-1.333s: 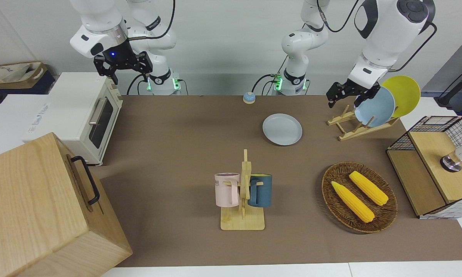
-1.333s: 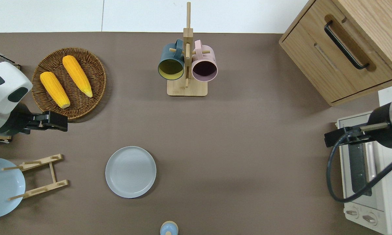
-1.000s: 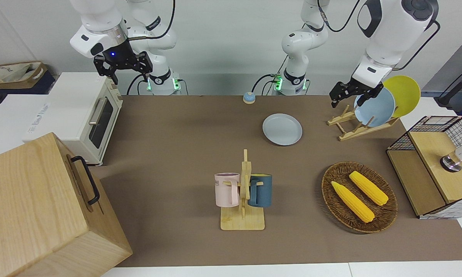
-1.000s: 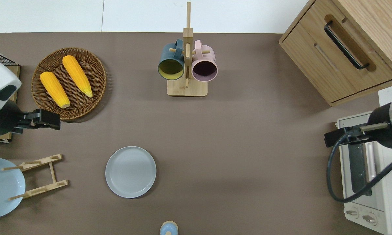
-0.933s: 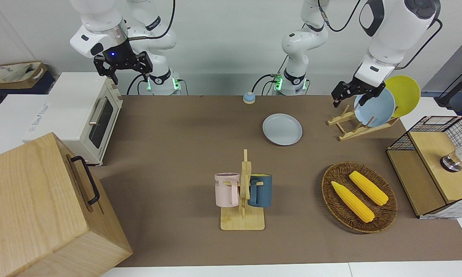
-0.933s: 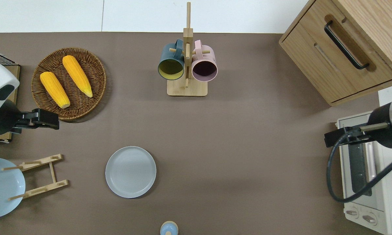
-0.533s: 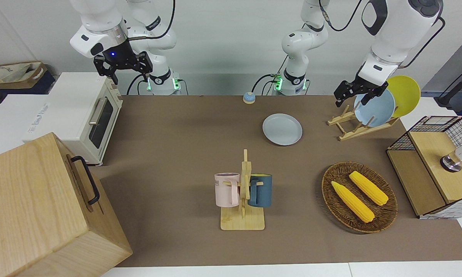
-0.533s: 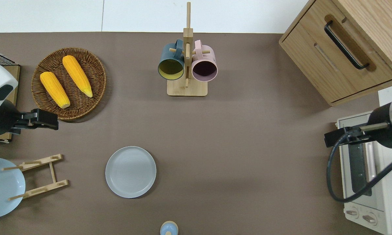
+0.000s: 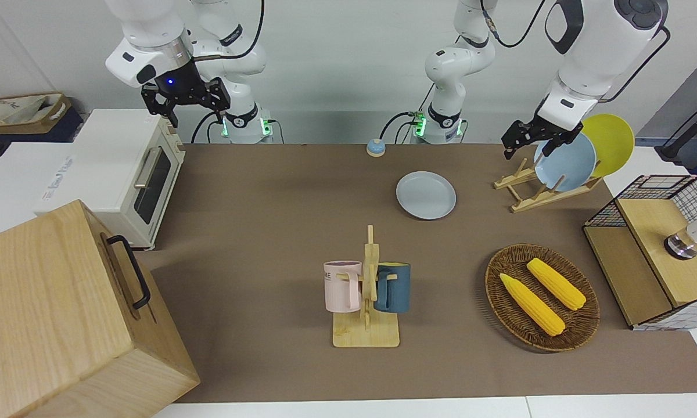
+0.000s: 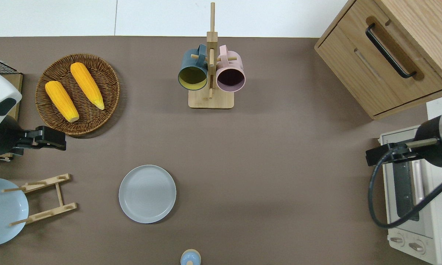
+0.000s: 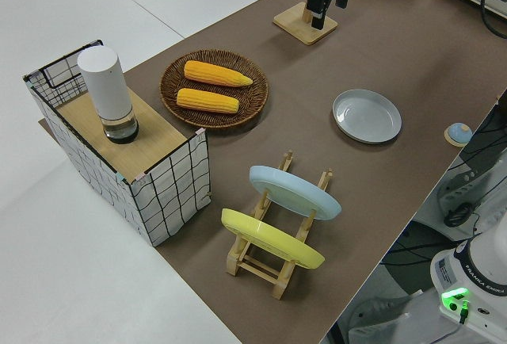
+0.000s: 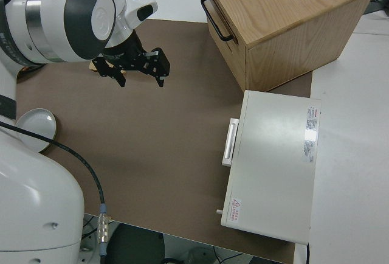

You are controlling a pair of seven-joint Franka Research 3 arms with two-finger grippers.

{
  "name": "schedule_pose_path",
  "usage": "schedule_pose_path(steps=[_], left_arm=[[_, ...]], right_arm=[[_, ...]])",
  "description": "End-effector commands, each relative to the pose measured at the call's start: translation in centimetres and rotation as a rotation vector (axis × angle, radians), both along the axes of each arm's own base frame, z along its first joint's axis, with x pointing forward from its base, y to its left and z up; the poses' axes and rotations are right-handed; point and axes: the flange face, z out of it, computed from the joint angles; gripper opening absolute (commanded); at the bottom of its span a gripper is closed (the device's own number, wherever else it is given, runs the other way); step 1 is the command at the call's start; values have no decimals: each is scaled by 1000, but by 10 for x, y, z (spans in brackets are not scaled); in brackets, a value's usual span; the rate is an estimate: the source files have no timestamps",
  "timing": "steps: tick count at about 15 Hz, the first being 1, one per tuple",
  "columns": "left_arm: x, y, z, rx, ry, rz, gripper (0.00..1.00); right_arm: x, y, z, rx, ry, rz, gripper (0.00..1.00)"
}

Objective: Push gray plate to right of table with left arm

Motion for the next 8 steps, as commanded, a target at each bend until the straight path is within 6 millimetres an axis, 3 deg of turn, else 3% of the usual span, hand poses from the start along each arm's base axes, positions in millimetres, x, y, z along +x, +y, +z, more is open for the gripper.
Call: schedule_pose_path(steps=[1, 5, 8], left_arm=[[-6, 0, 1, 11, 12, 9, 1000], [-19, -6, -21, 34, 16, 10, 1000], [-36, -11, -50, 48, -1, 17, 1000]], right_arm=[[-3, -2, 4, 1, 4, -17, 983], [-3, -1, 4, 1, 4, -15, 983], [-3, -1, 4, 2, 4, -14, 983]])
